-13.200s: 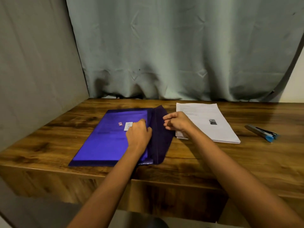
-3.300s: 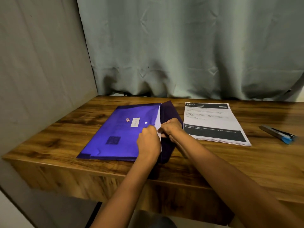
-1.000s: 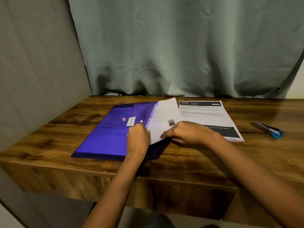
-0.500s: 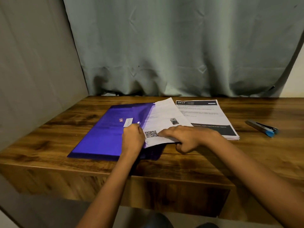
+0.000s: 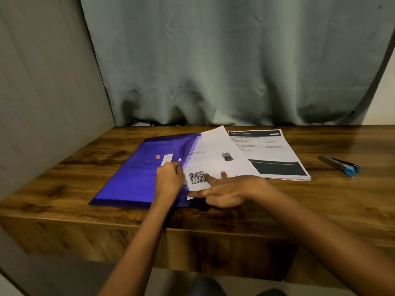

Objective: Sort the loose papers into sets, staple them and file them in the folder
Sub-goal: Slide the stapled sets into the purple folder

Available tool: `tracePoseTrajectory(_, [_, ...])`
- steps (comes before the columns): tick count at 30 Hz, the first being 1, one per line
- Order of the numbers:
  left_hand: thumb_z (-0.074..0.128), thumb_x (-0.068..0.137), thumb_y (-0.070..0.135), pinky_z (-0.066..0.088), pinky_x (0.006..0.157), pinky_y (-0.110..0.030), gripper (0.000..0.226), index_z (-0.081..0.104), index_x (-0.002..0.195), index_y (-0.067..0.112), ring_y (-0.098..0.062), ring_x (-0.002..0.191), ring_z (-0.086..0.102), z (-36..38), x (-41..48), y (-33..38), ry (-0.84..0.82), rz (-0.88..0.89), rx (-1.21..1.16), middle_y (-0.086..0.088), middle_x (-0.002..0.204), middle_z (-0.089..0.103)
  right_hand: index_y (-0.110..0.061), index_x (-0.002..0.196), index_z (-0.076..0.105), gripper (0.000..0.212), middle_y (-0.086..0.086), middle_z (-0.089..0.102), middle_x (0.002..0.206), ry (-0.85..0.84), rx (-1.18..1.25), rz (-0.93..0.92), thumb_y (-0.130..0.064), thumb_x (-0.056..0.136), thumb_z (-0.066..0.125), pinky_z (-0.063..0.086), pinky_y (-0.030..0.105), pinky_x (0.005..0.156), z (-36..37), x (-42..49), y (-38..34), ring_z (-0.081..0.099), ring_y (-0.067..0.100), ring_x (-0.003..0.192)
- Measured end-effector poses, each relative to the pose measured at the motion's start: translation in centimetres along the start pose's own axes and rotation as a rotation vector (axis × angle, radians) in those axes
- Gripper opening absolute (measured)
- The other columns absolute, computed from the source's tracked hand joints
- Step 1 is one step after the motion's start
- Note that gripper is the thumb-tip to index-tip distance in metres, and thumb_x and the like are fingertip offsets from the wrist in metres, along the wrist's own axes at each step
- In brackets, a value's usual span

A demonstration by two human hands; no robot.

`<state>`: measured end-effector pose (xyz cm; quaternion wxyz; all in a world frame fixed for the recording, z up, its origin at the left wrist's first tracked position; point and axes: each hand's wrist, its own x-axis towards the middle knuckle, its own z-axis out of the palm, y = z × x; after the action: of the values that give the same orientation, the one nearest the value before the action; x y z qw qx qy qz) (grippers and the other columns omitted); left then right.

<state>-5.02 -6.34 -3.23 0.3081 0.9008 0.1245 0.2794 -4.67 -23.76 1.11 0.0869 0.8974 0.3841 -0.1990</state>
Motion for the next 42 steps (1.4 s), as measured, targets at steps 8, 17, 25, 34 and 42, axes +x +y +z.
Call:
tracePoseTrajectory(8, [0.041, 0.094, 0.006, 0.028, 0.059, -0.027, 0.027, 0.066, 0.088, -0.002, -0.039, 0.088, 0.058, 0.0, 0.0, 0.0, -0.01, 0.005, -0.003, -0.025, 0.092, 0.066, -0.06, 0.142, 0.011, 0.05, 0.005, -0.02, 0.157, -0.08, 0.115, -0.044, -0.032, 0.102, 0.024, -0.006, 0.046, 0.114, -1.0, -2.3, -0.7, -0.019, 0.031, 0.144])
tracePoseTrajectory(17, [0.041, 0.094, 0.006, 0.037, 0.068, -0.034, 0.029, 0.068, 0.089, -0.001, -0.039, 0.089, 0.059, -0.1, -0.1, 0.0, -0.02, 0.012, -0.009, -0.025, 0.093, 0.067, -0.051, 0.144, 0.026, 0.047, 0.012, -0.018, 0.158, -0.083, 0.236, -0.111, -0.027, 0.104, 0.027, -0.01, 0.038, 0.113, -1.4, -3.5, -0.8, -0.026, 0.022, 0.141])
tracePoseTrajectory(25, [0.04, 0.092, 0.006, 0.037, 0.064, -0.035, 0.028, 0.064, 0.081, -0.001, -0.038, 0.079, 0.057, 0.0, -0.1, 0.0, -0.035, -0.009, -0.017, -0.025, 0.084, 0.064, -0.039, 0.144, 0.035, 0.046, 0.011, -0.001, 0.16, -0.063, 0.358, -0.186, -0.019, 0.103, 0.03, -0.014, 0.033, 0.112, -1.3, -3.3, -0.2, -0.022, -0.001, 0.129])
tracePoseTrajectory(34, [0.039, 0.094, 0.008, 0.034, 0.063, -0.035, 0.029, 0.063, 0.086, -0.007, -0.041, 0.085, 0.056, 0.2, -0.1, 0.2, -0.03, -0.016, 0.018, -0.027, 0.087, 0.062, -0.022, 0.114, 0.068, 0.028, -0.01, 0.058, 0.13, 0.347, 0.838, -0.331, -0.02, 0.101, 0.043, 0.029, 0.016, 0.106, -1.0, -3.2, 3.9, 0.038, -0.008, 0.129])
tracePoseTrajectory(42, [0.04, 0.094, 0.007, 0.03, 0.059, -0.029, 0.028, 0.062, 0.083, -0.005, -0.037, 0.078, 0.054, 0.3, 0.1, 0.0, -0.023, -0.01, 0.003, -0.027, 0.085, 0.062, -0.006, 0.12, 0.059, 0.053, 0.011, 0.059, 0.125, 0.591, 0.617, 0.591, -0.049, 0.089, 0.057, 0.043, 0.033, 0.08, -1.9, 0.2, 8.3, 0.055, 0.026, 0.103])
